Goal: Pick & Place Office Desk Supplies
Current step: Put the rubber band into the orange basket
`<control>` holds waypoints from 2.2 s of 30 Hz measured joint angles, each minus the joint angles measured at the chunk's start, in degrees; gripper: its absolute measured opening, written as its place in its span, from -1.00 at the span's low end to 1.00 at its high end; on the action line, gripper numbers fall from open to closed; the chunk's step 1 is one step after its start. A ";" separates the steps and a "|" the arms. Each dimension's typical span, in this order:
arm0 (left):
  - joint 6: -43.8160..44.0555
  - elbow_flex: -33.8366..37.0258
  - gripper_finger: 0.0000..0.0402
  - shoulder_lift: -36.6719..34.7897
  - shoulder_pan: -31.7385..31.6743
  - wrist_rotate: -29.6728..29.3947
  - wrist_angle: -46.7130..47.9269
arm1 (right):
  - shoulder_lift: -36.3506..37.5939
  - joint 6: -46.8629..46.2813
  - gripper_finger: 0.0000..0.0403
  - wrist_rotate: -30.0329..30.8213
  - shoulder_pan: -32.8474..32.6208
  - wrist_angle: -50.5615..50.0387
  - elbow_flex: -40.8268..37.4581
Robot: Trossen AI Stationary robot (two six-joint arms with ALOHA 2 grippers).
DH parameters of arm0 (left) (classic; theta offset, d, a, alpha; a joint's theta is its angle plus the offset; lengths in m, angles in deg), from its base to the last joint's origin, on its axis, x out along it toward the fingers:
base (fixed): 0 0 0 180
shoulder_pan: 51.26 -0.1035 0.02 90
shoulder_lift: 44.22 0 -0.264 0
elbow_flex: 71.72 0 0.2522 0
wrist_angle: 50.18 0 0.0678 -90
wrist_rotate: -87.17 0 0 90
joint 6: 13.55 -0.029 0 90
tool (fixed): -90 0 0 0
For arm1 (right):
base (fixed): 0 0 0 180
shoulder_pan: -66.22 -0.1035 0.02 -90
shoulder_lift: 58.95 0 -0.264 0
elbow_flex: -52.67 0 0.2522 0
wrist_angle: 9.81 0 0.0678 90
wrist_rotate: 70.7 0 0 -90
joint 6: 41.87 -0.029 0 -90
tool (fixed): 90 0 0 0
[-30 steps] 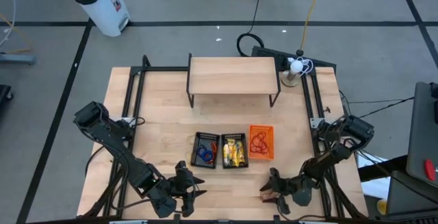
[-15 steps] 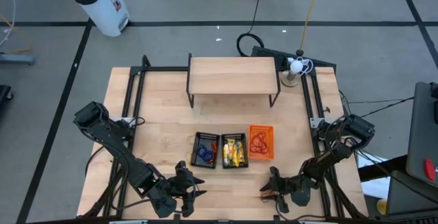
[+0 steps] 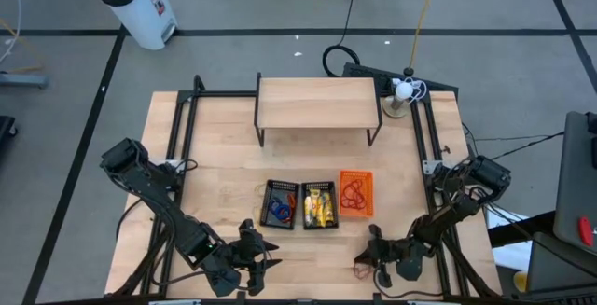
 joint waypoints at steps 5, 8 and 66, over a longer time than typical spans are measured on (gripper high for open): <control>0.00 0.00 -0.17 0.00 0.00 0.02 0.00 | 2.96 1.92 -1.00 0.46 -0.02 0.08 -0.39; 0.00 0.00 -0.17 0.00 0.00 0.02 0.02 | 7.02 3.23 -1.00 0.40 -0.09 -1.57 -0.52; -5.11 0.02 -0.17 0.02 -0.44 3.03 -2.51 | 39.15 47.00 -1.00 26.64 14.69 -15.77 9.38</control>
